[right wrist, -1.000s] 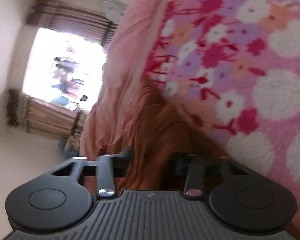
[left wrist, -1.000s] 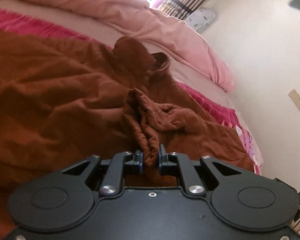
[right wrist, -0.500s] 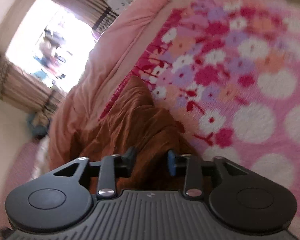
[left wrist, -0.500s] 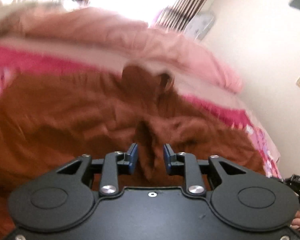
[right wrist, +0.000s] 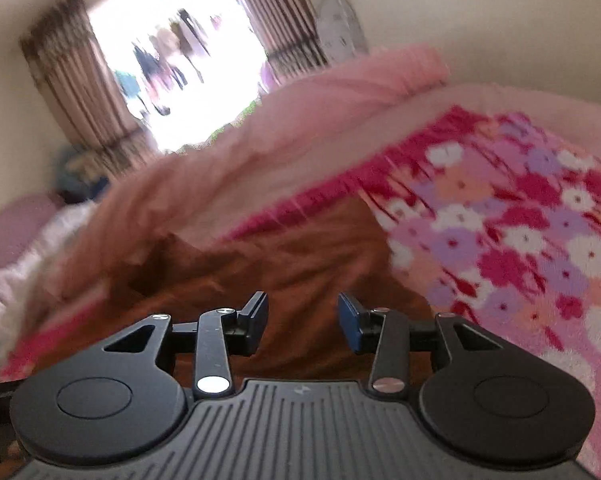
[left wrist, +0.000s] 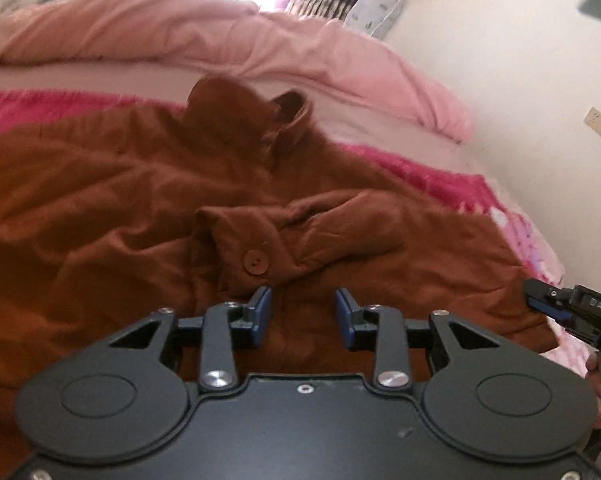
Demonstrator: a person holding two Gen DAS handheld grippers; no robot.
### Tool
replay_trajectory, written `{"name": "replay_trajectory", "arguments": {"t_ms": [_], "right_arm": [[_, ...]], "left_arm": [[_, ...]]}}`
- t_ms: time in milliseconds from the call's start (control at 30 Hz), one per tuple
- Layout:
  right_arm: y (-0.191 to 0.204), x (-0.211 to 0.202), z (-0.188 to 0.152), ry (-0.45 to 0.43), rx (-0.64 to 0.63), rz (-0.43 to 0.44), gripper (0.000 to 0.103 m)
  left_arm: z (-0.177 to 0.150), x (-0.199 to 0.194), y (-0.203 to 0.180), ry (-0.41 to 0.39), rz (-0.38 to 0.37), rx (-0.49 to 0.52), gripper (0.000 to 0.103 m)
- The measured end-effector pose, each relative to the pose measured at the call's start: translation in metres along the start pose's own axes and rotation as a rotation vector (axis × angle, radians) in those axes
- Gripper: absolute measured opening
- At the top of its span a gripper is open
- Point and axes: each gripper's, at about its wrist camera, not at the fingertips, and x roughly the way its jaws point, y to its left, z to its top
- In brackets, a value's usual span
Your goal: Fold large clothes
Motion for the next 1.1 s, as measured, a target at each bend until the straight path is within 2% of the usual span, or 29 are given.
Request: {"name": "replay_trajectory", "arguments": {"t_ms": [67,100,133,200,300,333,367,433,600,767,867,933,1033,1100], "right_arm": [[-0.009,0.012,-0.004,0.032,0.011,-0.039,0.045],[-0.017,0.02,-0.007,0.047,0.019,-0.051,0.036],[-0.025,0.028,-0.009,0.059,0.031,-0.052,0.032],[-0.034,0.031,-0.012,0.042,0.06,-0.027,0.03],[-0.033,0.023,-0.01,0.053,0.07,-0.015,0.032],[-0.032,0.019,-0.008,0.054,0.073,-0.011,0.037],[-0.03,0.012,-0.007,0.048,0.075,-0.001,0.04],[-0.024,-0.007,-0.004,0.016,0.066,0.025,0.048],[-0.013,-0.034,-0.008,0.001,-0.001,0.068,0.049],[-0.017,-0.024,-0.021,0.052,-0.014,0.013,0.049],[-0.028,-0.011,-0.029,0.081,0.012,0.02,0.047],[-0.03,-0.008,-0.032,0.078,0.007,0.031,0.047],[-0.03,-0.014,-0.029,0.082,0.013,0.048,0.049],[-0.032,-0.03,-0.025,0.082,0.046,0.057,0.052]], "left_arm": [[-0.002,0.004,0.009,-0.008,-0.015,-0.012,0.031],[-0.001,0.006,0.012,-0.005,-0.022,-0.029,0.028],[0.0,0.007,0.016,0.001,-0.033,-0.05,0.027],[0.002,0.005,0.021,0.013,-0.045,-0.086,0.026],[0.006,-0.001,0.016,0.014,-0.056,-0.095,0.029],[0.009,-0.011,0.012,0.003,-0.066,-0.098,0.032],[0.009,-0.021,0.009,-0.022,-0.067,-0.099,0.042],[0.008,-0.04,0.001,-0.068,-0.062,-0.07,0.045],[-0.007,-0.056,-0.017,-0.071,-0.065,0.022,0.046],[-0.02,-0.028,-0.013,-0.008,0.009,0.053,0.047],[-0.023,-0.019,0.0,-0.02,0.008,0.034,0.05],[-0.018,-0.015,0.008,-0.014,-0.012,-0.015,0.05],[-0.013,-0.031,0.01,-0.01,-0.015,-0.048,0.051],[-0.014,-0.055,0.008,-0.03,0.027,-0.03,0.063]]}}
